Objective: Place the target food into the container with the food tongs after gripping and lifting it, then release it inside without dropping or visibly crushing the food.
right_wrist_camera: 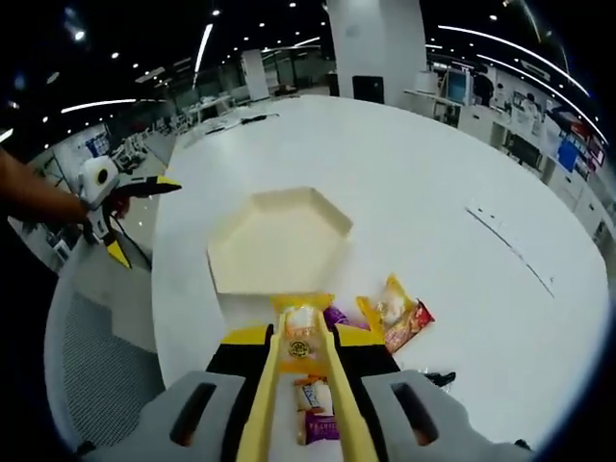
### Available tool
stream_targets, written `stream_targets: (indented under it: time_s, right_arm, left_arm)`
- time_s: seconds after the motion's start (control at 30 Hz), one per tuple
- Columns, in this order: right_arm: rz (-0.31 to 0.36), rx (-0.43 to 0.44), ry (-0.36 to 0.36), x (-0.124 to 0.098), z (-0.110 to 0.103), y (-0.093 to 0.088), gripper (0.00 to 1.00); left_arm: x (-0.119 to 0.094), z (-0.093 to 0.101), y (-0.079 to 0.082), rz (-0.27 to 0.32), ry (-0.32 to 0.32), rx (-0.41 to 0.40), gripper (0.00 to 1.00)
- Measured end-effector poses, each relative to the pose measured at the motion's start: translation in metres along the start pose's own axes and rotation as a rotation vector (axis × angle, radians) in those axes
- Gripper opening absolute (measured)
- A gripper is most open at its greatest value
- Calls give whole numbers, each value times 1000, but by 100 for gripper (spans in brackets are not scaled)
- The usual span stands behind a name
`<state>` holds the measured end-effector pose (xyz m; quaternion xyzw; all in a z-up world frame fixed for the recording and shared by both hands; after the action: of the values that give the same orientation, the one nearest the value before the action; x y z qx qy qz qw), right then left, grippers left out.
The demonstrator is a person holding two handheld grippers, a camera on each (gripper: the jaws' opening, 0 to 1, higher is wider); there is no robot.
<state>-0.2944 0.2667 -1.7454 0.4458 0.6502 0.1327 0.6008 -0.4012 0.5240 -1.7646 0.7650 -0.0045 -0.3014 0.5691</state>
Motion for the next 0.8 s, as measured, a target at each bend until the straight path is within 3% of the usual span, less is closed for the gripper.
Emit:
stream_targets:
  time_s: [0.1,0.3,0.53,0.6,0.67,0.73,0.8]
  right_arm:
    - [7,-13,10,-3,1,5,23]
    - [1,-40,10,-4,5,14,23]
    - [-6,-36,-4,3,2,22,23]
    - [-6,-23,-11,4,0,25,23]
    - [-8,-17,-15,5,-3,28,23]
    - [-8,-17,-19,7,-5,32,23]
    - [-18,-37,-25,10,-8,38,23]
  left_arm:
    - [1,2,-5,-19,-13,-11,100]
    - [0,-11,-1,9,24,-48,100]
    - [-1,-13,5,39,11,-53,99]
    - [-2,-6,2,21,-16,-73,99]
    - [-1,-2,4,35,-25,-37,99]
    - [0,3,0,10,-53,-38,99]
    - [-2,6,5,35,-65,-39,99]
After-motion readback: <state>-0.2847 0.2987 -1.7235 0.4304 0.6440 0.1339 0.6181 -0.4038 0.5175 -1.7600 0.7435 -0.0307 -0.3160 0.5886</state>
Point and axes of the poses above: the point that each gripper's makers call its tool centre point, and the gripper's own axes: x roughly forward along the fingers, z roughly to its right, y roughly out of its top, the point moved 1 cm from there along -x, roughly backward along the fingers, and after that the axes turned 12 degrees about y, right-handed, at the moved point
